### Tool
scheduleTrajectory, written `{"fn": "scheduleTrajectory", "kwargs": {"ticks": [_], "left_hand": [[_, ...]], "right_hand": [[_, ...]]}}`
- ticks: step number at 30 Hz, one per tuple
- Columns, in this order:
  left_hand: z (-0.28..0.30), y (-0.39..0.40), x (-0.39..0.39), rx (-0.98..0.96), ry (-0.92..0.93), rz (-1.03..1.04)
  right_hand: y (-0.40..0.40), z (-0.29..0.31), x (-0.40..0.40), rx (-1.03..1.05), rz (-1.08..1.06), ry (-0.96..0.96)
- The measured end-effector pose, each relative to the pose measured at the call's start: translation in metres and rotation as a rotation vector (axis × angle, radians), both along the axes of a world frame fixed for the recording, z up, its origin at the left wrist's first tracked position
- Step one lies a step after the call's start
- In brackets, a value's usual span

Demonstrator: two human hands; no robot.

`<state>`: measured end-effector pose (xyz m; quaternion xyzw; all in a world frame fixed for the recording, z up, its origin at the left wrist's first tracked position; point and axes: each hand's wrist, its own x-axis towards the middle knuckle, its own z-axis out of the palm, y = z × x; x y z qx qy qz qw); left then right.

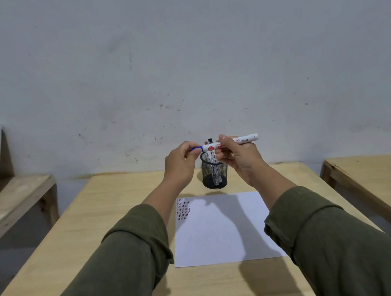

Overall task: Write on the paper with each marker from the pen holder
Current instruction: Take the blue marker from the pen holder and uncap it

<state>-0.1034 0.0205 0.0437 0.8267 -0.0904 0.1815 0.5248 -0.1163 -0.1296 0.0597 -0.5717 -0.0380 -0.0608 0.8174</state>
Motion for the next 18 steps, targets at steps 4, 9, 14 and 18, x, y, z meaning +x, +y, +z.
{"fn": "scheduleTrajectory", "kwargs": {"ticks": [4, 9, 14, 18], "left_hand": [[-0.003, 0.004, -0.003, 0.009, 0.074, -0.018], [-0.020, 0.038, -0.003, -0.021, 0.187, 0.059], [-0.046, 0.059, -0.013, -0.062, 0.235, 0.147], [-0.067, 0.065, -0.021, -0.072, 0.289, 0.208]], "right_hand": [[-0.002, -0.007, -0.002, -0.003, 0.019, -0.009], [-0.011, -0.016, -0.002, -0.002, -0.043, 0.003], [0.004, -0.035, -0.011, -0.036, 0.002, 0.078], [0.020, -0.060, -0.015, -0.073, 0.023, 0.140]]}}
